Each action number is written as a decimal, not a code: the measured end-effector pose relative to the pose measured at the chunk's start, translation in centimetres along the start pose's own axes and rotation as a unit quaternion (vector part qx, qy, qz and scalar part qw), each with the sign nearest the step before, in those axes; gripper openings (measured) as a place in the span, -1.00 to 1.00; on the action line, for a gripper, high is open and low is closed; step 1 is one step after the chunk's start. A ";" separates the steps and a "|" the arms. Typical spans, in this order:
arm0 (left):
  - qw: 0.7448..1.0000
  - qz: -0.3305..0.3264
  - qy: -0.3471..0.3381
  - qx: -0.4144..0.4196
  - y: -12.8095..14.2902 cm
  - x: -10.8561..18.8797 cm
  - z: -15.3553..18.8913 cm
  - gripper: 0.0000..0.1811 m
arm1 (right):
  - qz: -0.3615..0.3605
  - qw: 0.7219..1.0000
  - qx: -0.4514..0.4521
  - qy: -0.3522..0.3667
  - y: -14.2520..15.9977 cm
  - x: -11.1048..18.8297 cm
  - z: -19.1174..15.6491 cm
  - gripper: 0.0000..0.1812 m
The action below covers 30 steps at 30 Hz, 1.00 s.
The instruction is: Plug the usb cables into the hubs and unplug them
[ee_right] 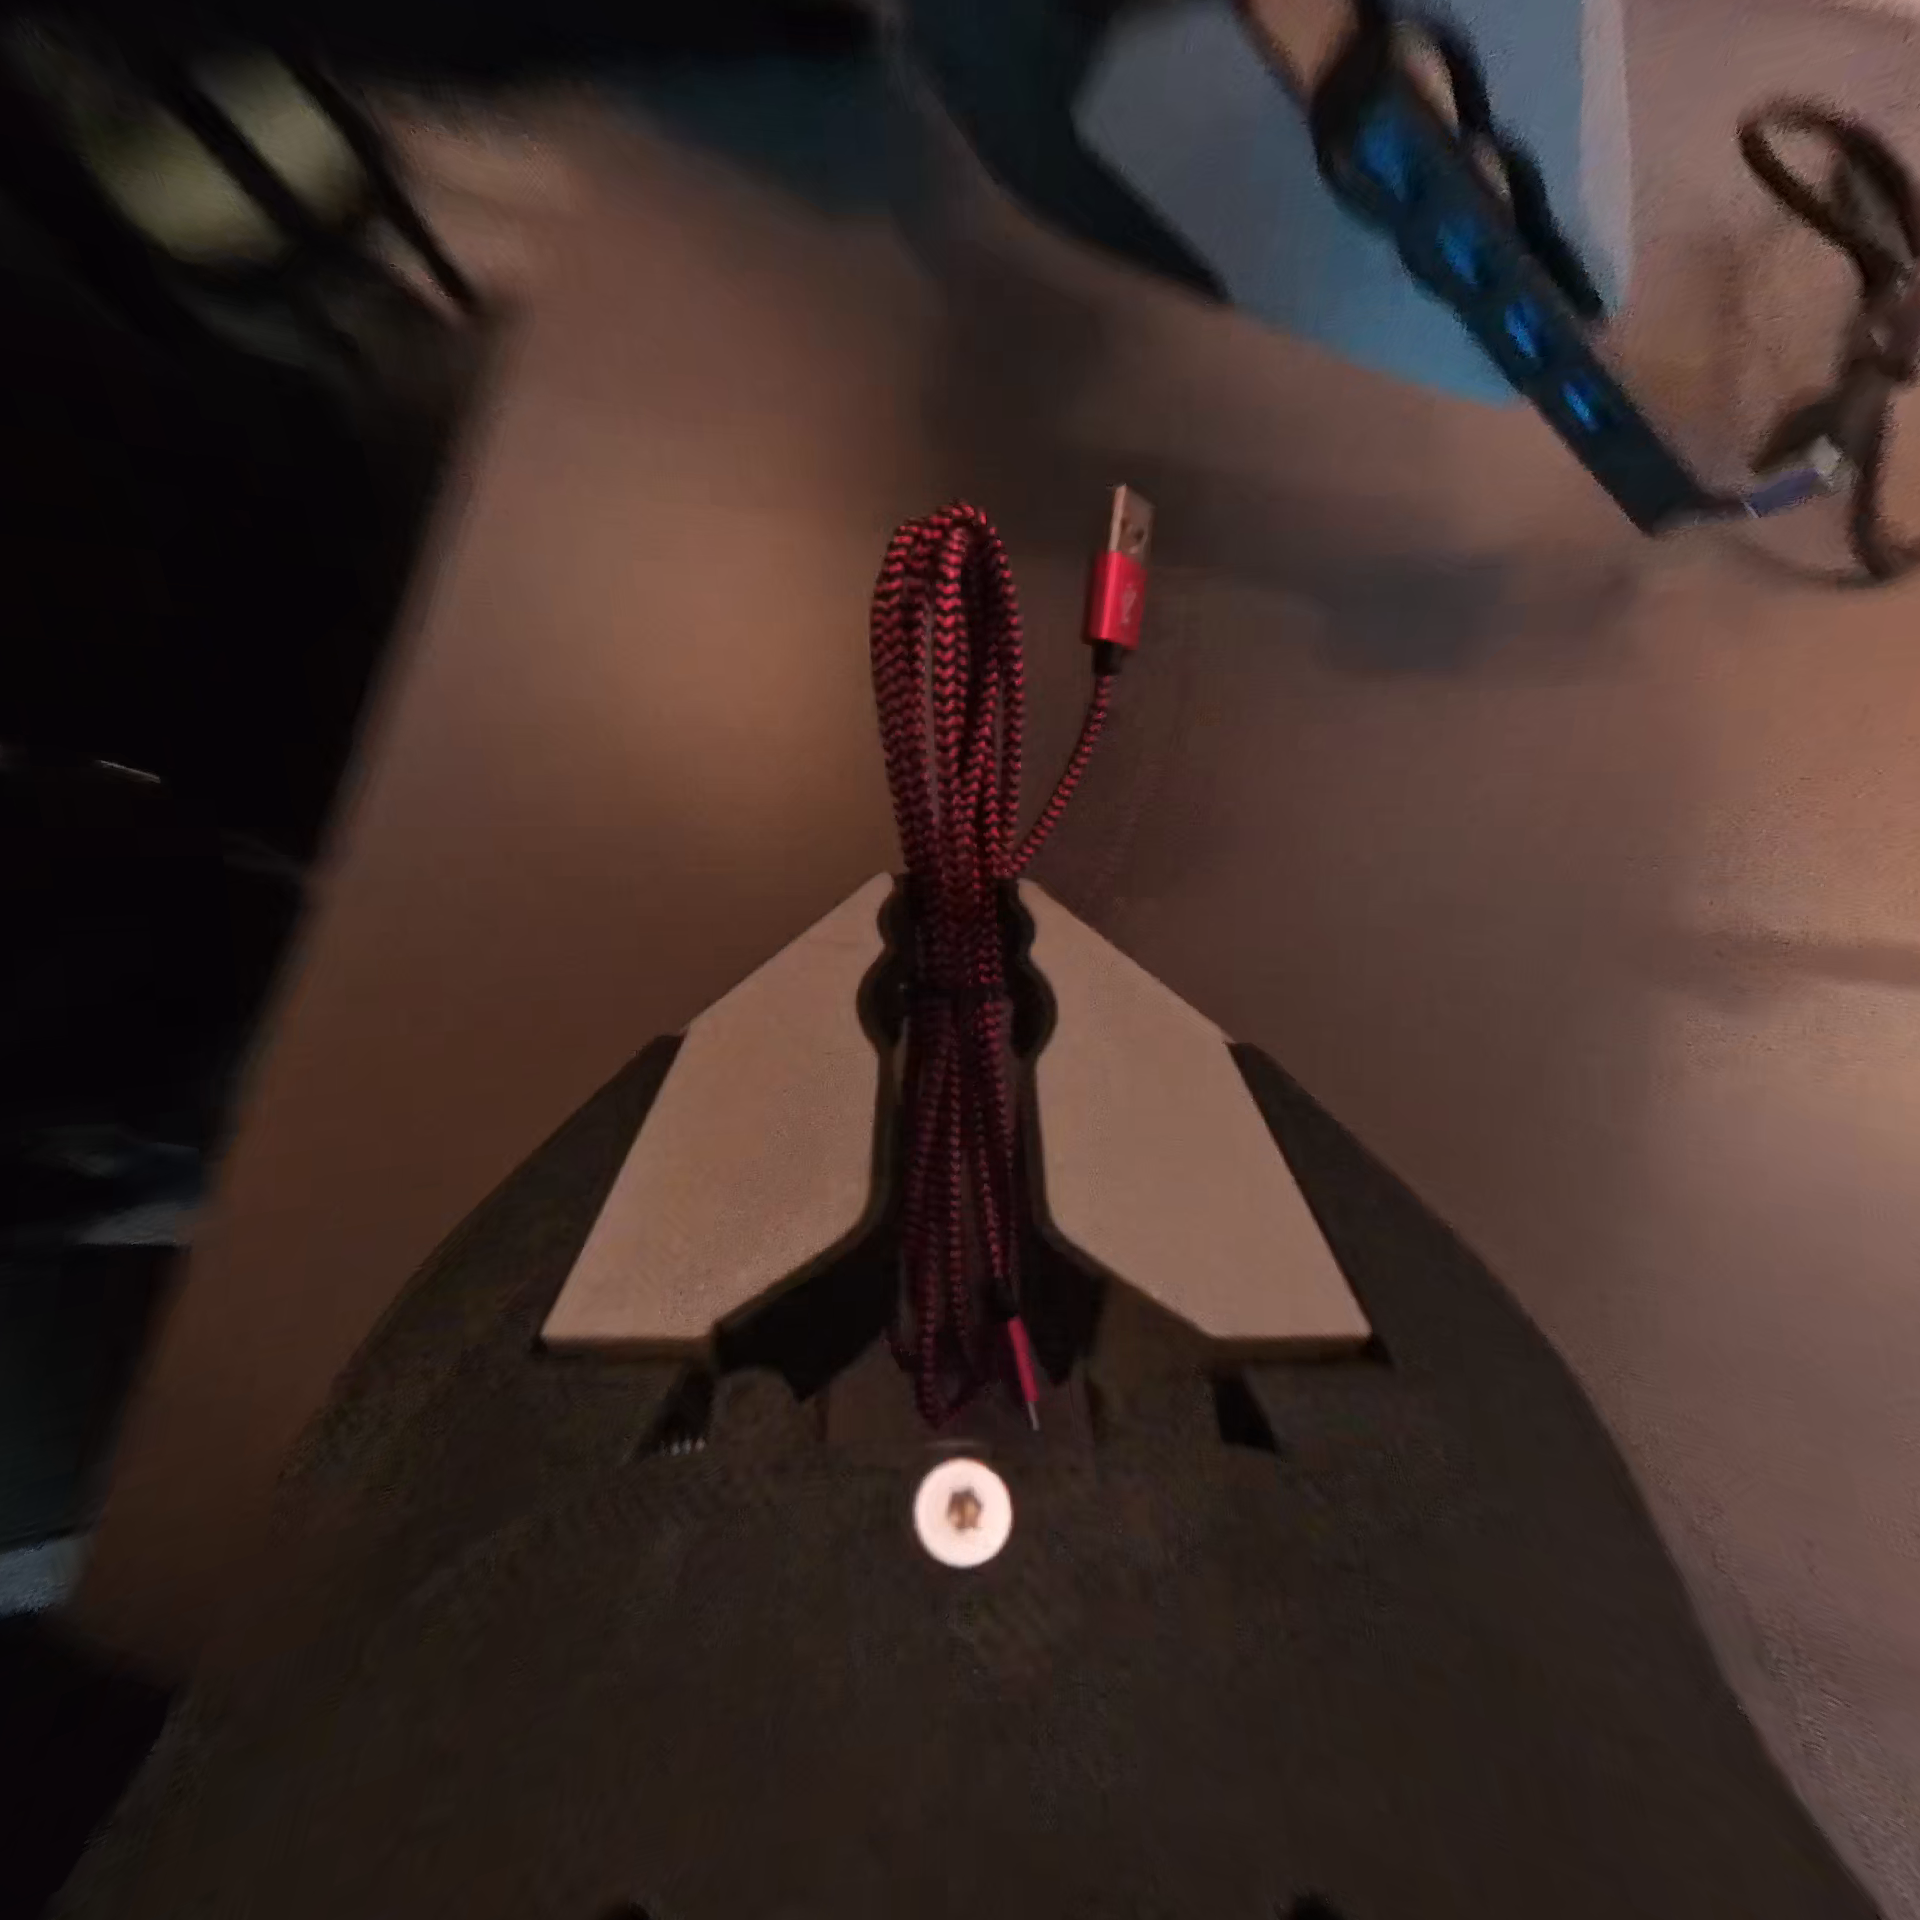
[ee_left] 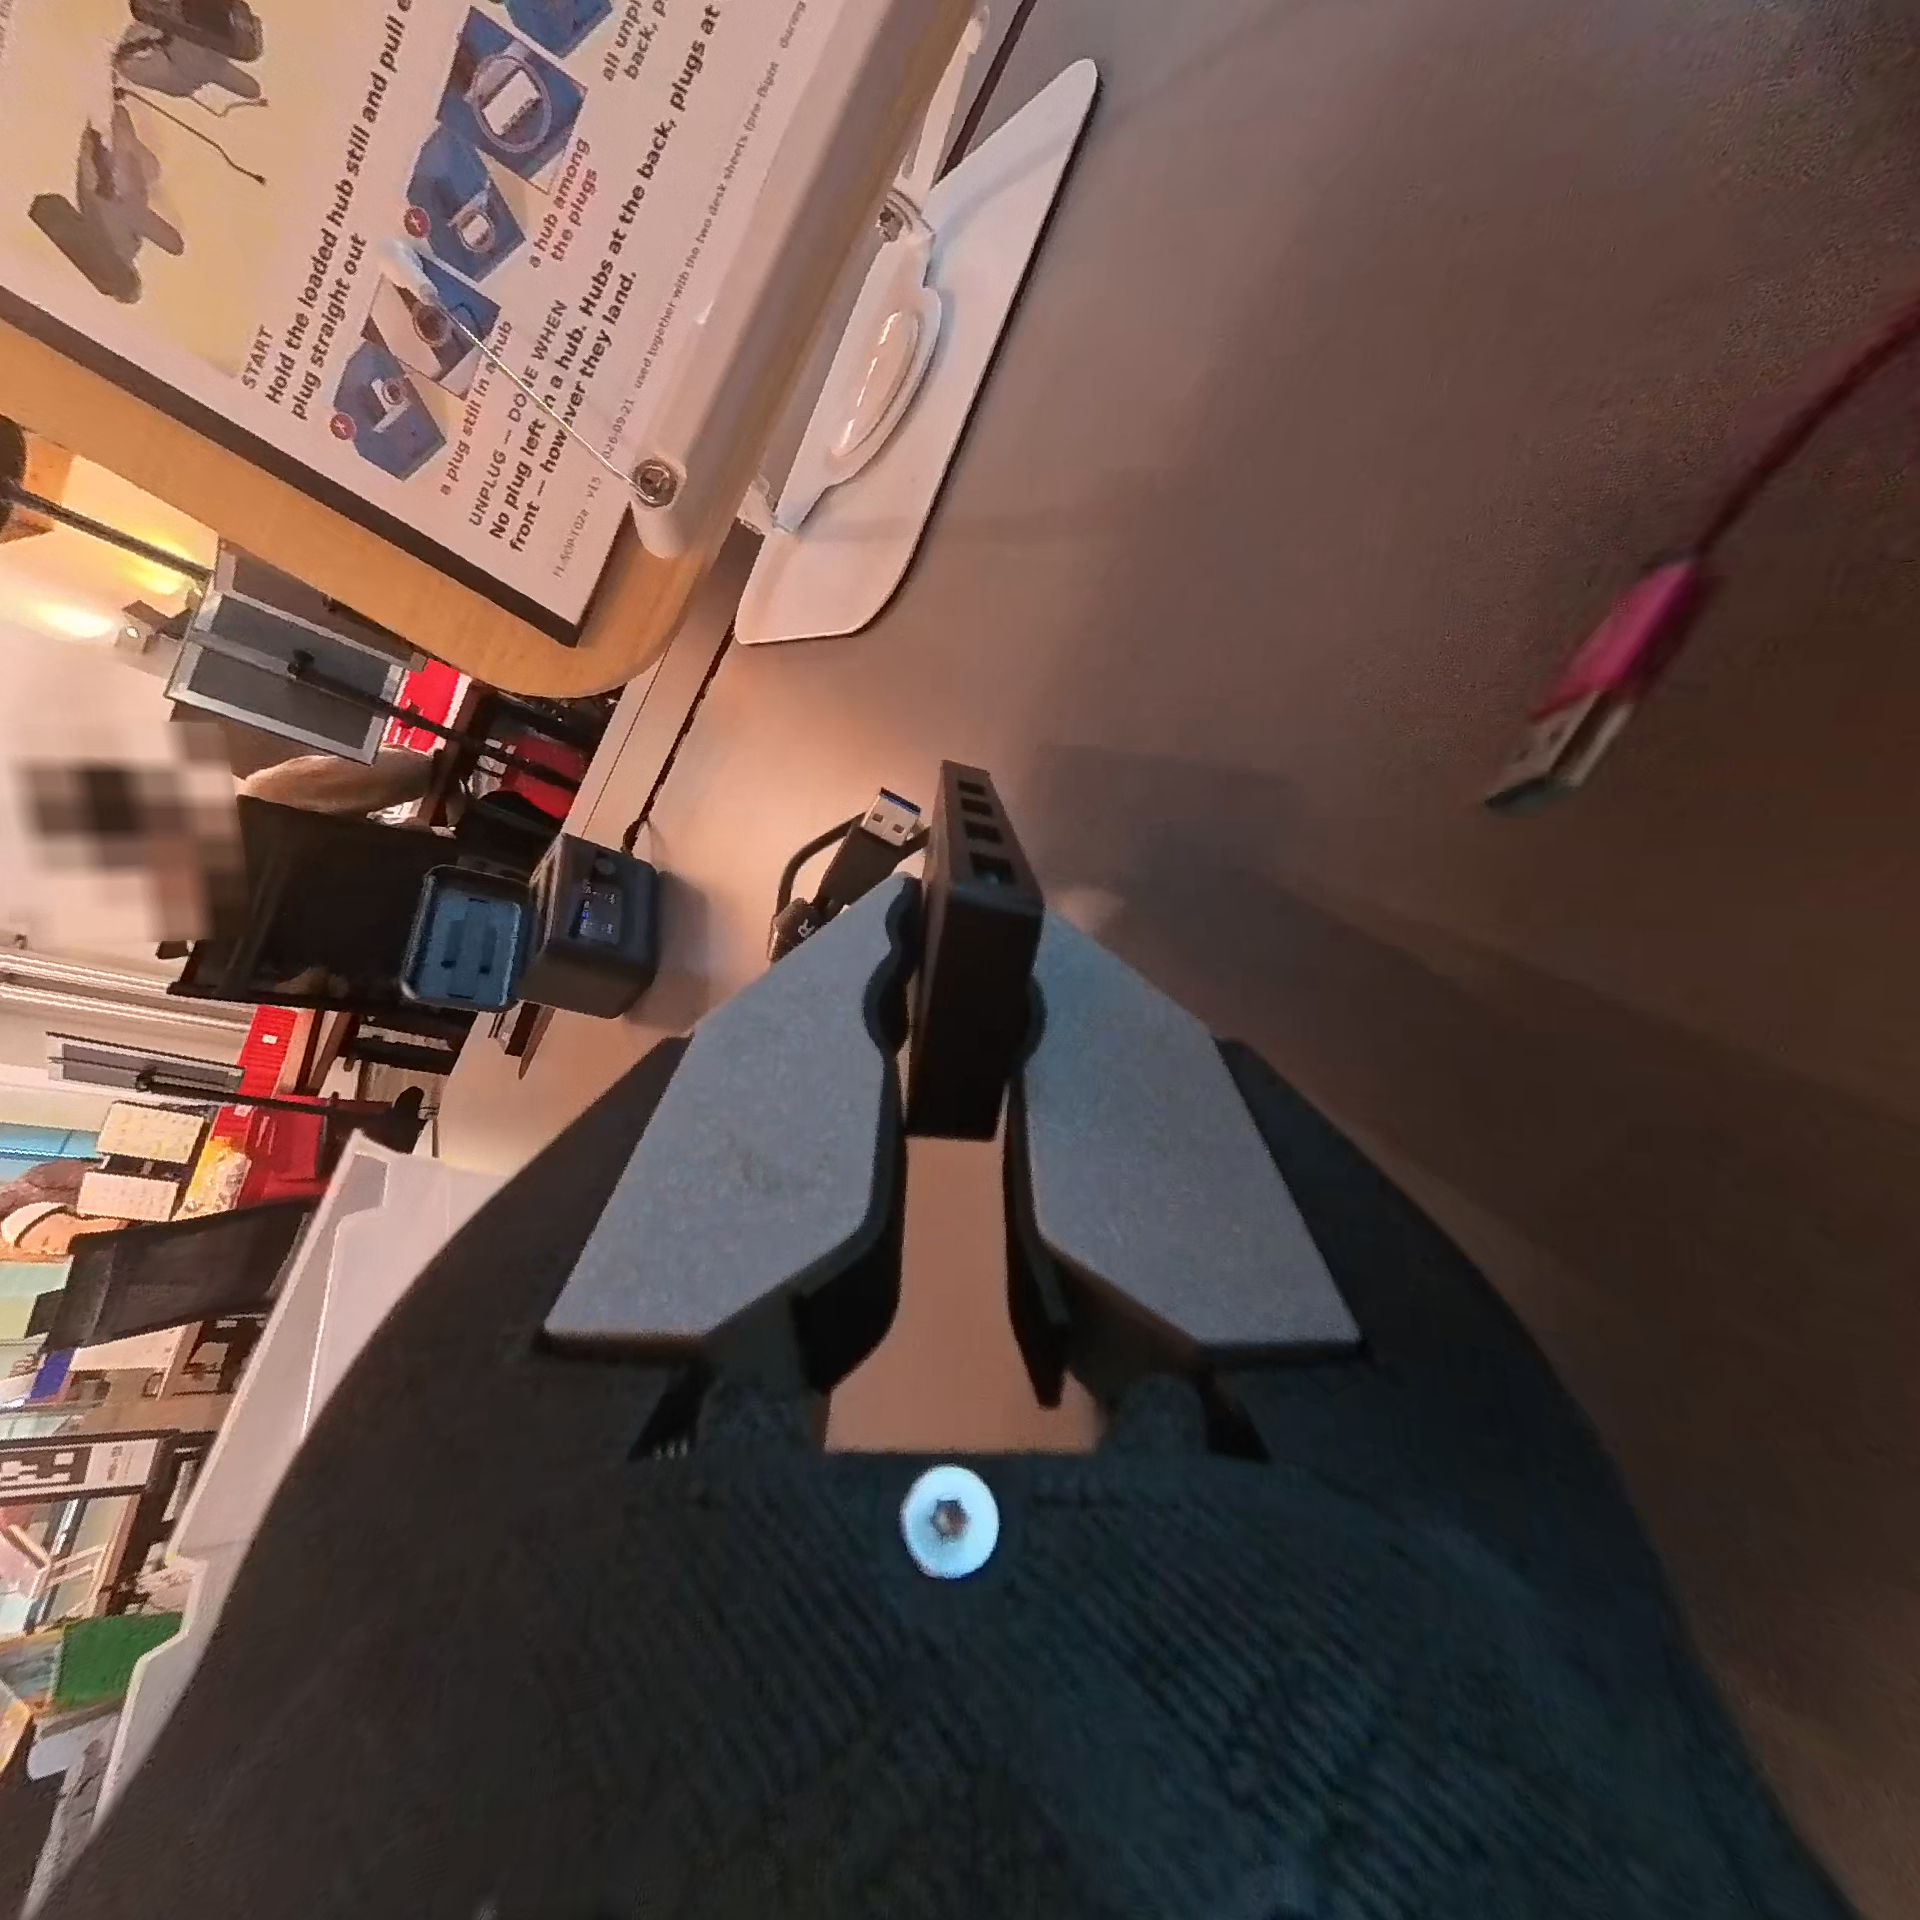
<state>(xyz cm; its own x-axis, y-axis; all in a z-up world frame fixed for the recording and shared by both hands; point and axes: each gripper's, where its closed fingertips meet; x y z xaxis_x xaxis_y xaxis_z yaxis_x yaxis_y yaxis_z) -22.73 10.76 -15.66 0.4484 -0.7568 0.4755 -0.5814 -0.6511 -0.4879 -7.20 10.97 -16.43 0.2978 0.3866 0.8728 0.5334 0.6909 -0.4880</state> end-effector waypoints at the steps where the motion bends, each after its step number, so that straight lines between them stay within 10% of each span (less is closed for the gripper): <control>1: 1.000 0.001 0.001 0.003 0.0 0.0 0.0 -0.88 | 0.047 0.998 -0.012 -0.047 -1.1 1.1 -0.9 -0.84; 5: 1.000 0.004 0.006 0.012 0.0 0.0 -0.1 -0.88 | 0.210 0.947 -0.134 -0.204 -3.7 5.5 -0.7 -0.84; 11: 1.000 0.002 0.007 0.009 0.0 0.0 0.0 -0.88 | 0.114 0.882 -0.378 -0.257 2.1 0.2 4.3 -0.67; 20: 1.000 -0.003 0.003 -0.004 0.1 -0.1 0.2 -0.88 | 0.170 0.925 -0.332 -0.075 1.1 5.1 7.4 -0.64; 30: 1.000 -0.006 0.004 -0.003 0.2 -0.2 0.3 -0.88 | -0.059 0.946 -0.318 -0.021 3.3 -0.5 4.2 -0.69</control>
<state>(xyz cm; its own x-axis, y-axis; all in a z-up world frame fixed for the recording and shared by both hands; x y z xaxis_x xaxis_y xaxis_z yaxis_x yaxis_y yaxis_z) -22.76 10.81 -16.08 0.4494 -0.7488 0.4871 -0.5807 -0.6593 -0.4776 -8.85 15.63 -18.49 0.1819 0.3638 0.9136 0.9332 0.2290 -0.2770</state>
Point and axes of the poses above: each gripper's, where its closed fingertips meet, x back along the fingers, y out of its underside, z = x × y across the jaws, and after that the axes turned 11 degrees about -z, right-handed
